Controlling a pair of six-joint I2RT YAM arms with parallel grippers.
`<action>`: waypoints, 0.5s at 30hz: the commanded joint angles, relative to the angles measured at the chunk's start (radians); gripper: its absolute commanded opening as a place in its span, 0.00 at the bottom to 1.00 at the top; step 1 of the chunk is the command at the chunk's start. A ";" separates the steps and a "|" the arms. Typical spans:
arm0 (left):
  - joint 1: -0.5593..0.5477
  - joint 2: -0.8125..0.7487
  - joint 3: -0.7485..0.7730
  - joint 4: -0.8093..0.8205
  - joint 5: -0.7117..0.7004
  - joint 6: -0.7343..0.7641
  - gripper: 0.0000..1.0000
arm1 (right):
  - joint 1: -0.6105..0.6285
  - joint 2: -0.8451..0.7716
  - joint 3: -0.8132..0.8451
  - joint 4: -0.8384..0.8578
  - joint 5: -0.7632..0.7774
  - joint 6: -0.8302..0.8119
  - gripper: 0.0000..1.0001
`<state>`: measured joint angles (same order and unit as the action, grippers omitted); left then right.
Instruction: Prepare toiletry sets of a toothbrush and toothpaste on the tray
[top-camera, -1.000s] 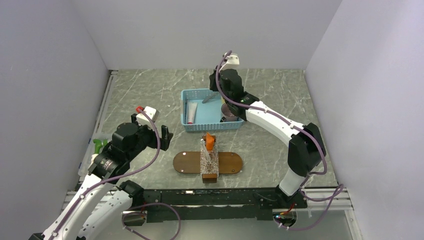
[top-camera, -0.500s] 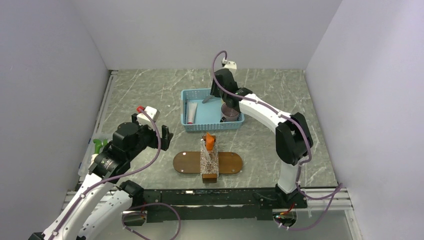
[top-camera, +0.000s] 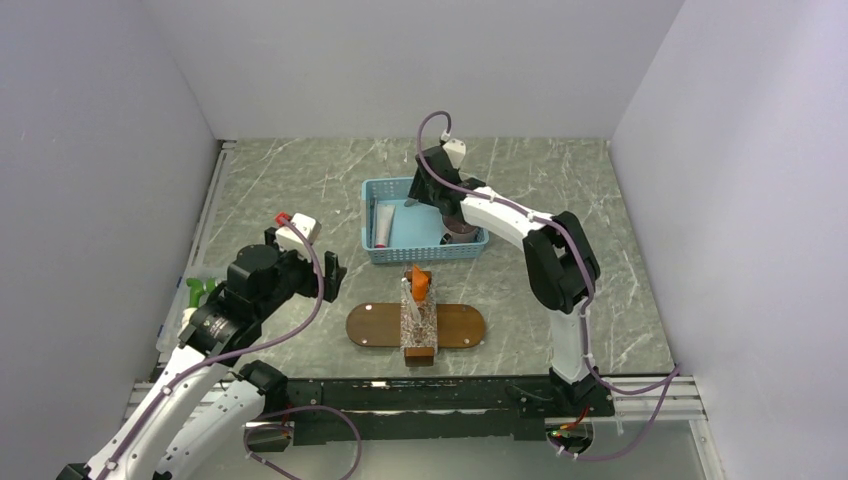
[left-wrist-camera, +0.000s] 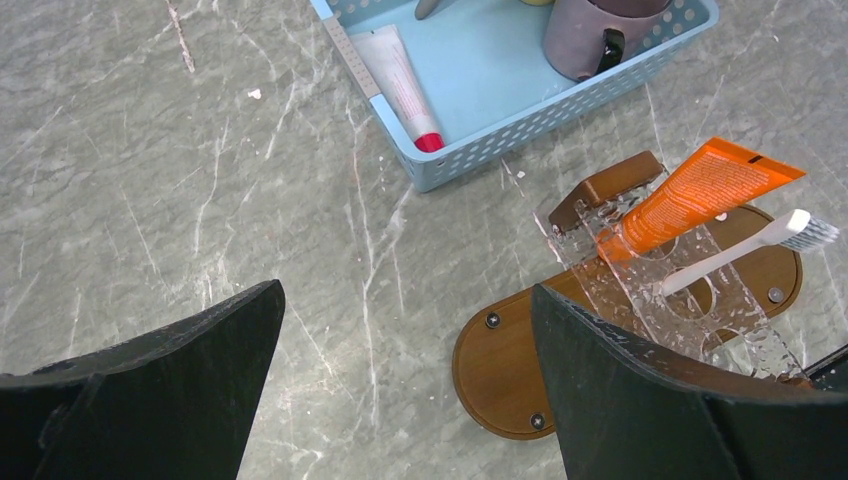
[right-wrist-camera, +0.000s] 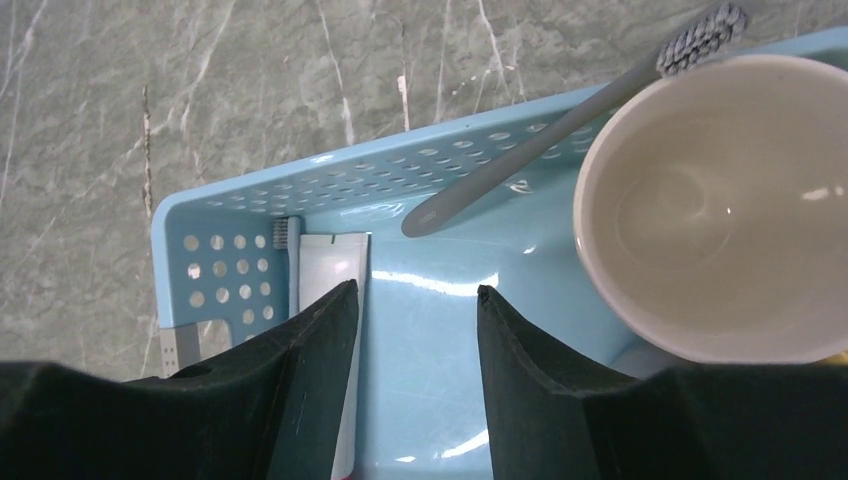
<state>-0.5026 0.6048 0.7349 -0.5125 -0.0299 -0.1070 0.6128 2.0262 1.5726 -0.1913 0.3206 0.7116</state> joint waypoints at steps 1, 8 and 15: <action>0.006 -0.006 -0.008 0.037 0.008 0.019 0.99 | -0.001 0.013 0.048 0.023 0.044 0.092 0.51; 0.006 -0.001 -0.008 0.041 0.018 0.023 0.99 | -0.002 0.047 0.014 0.103 0.077 0.161 0.62; 0.007 -0.004 -0.011 0.045 0.018 0.027 0.99 | -0.002 0.081 -0.006 0.179 0.081 0.209 0.69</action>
<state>-0.5007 0.6056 0.7246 -0.5125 -0.0231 -0.0921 0.6121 2.0899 1.5711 -0.1040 0.3702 0.8719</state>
